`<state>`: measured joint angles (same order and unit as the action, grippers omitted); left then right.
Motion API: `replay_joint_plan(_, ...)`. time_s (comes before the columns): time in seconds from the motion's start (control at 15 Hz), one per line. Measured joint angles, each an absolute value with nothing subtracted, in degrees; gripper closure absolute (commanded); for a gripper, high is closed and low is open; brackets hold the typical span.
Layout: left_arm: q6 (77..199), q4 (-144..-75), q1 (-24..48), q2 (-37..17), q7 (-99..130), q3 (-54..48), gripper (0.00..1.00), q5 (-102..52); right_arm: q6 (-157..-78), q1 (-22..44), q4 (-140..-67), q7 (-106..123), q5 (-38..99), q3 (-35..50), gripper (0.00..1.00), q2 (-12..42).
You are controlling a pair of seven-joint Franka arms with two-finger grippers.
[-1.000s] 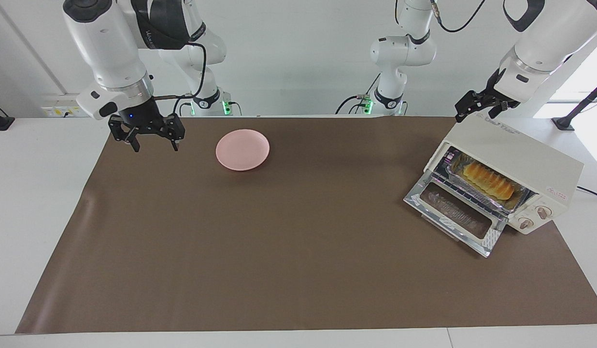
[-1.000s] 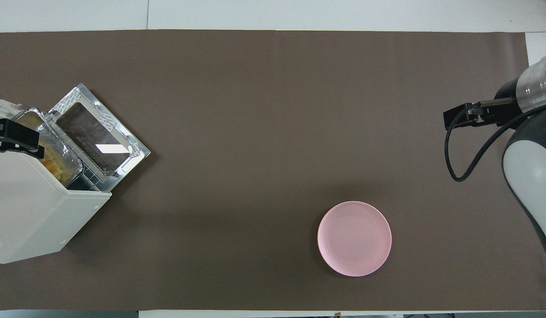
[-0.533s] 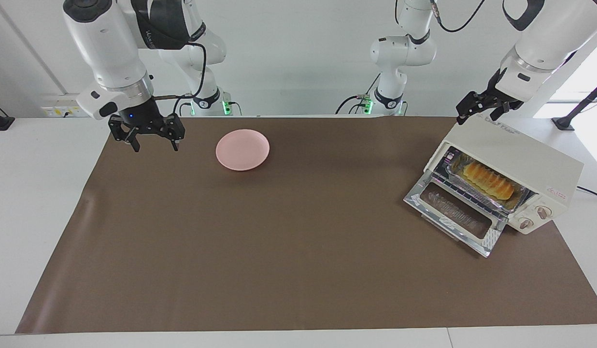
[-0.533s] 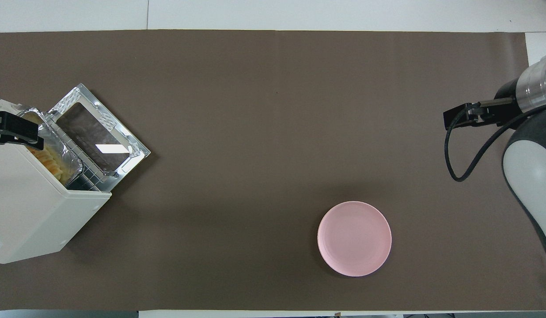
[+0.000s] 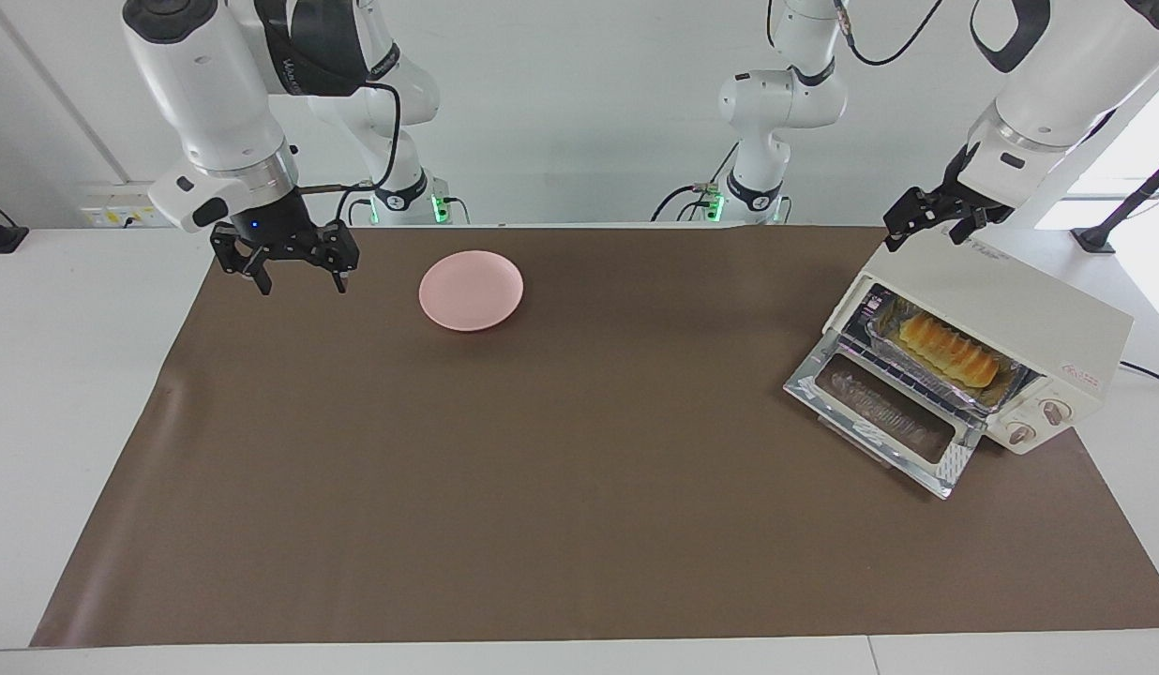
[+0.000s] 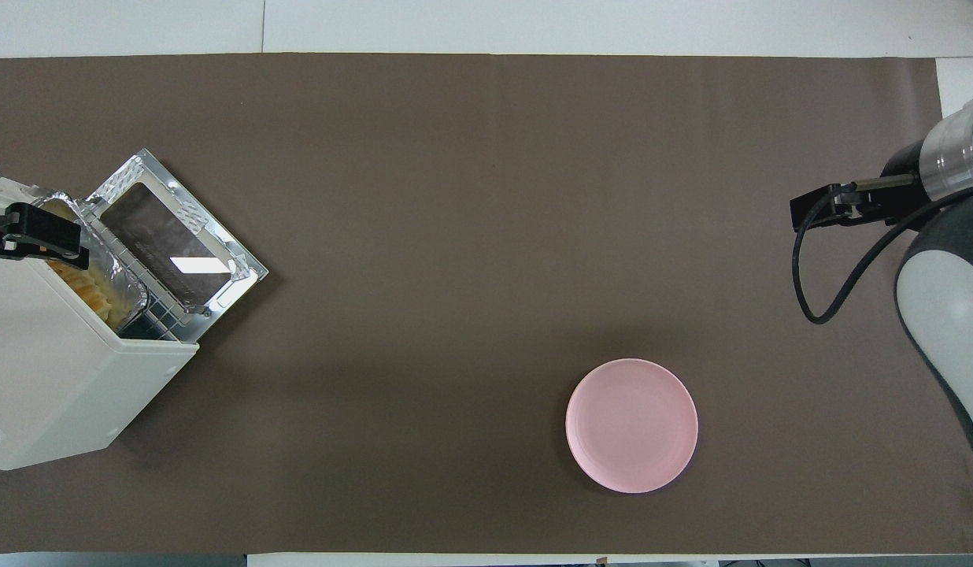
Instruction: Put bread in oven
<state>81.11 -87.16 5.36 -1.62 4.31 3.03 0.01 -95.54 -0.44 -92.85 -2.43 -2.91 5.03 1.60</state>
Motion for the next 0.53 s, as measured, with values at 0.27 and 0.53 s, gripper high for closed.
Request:
replay_joint_plan(0.27, 81.73, -89.11, 5.31, -1.55, 3.97, 3.03, 0.0, 0.01, -95.55, -0.44, -92.85, -2.43, -2.91, 5.03, 0.0, 1.6)
replay_joint_plan(0.53, 82.25, -89.69, 5.31, -1.51, 3.83, 3.01, 0.0, 0.01, -95.55, -0.44, -92.85, -2.43, -2.91, 5.03, 0.0, 1.6)
